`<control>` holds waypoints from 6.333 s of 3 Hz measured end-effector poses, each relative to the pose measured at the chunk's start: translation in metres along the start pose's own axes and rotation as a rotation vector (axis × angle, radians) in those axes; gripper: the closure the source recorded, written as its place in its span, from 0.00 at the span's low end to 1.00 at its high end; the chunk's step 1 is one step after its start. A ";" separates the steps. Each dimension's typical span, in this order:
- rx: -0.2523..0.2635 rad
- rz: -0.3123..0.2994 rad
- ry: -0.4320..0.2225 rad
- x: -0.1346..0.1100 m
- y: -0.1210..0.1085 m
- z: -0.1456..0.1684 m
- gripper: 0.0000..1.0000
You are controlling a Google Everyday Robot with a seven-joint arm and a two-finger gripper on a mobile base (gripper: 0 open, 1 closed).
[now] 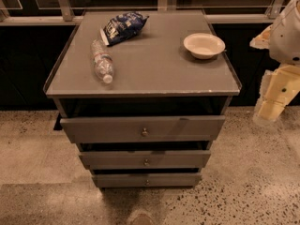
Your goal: Open top drawer
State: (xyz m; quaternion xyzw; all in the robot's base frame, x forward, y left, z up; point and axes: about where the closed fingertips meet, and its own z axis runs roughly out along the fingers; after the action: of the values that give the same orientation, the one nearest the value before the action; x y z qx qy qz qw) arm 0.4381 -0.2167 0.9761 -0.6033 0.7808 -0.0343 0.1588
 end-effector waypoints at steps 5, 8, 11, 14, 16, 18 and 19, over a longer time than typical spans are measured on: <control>0.157 0.140 -0.250 0.030 -0.009 0.091 0.00; 0.143 0.346 -0.362 0.038 0.005 0.169 0.00; 0.130 0.428 -0.467 0.022 -0.003 0.233 0.00; 0.146 0.464 -0.496 0.017 -0.018 0.260 0.41; 0.146 0.464 -0.496 0.017 -0.018 0.260 0.87; 0.274 0.521 -0.574 0.007 -0.051 0.294 1.00; 0.367 0.538 -0.613 0.004 -0.079 0.305 1.00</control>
Offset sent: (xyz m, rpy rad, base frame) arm 0.0049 -0.0071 -0.0199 0.1890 -0.2988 -0.0268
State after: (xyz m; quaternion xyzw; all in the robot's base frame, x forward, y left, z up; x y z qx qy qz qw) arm 0.5988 -0.1999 0.7055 -0.3229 0.8077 0.0508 0.4907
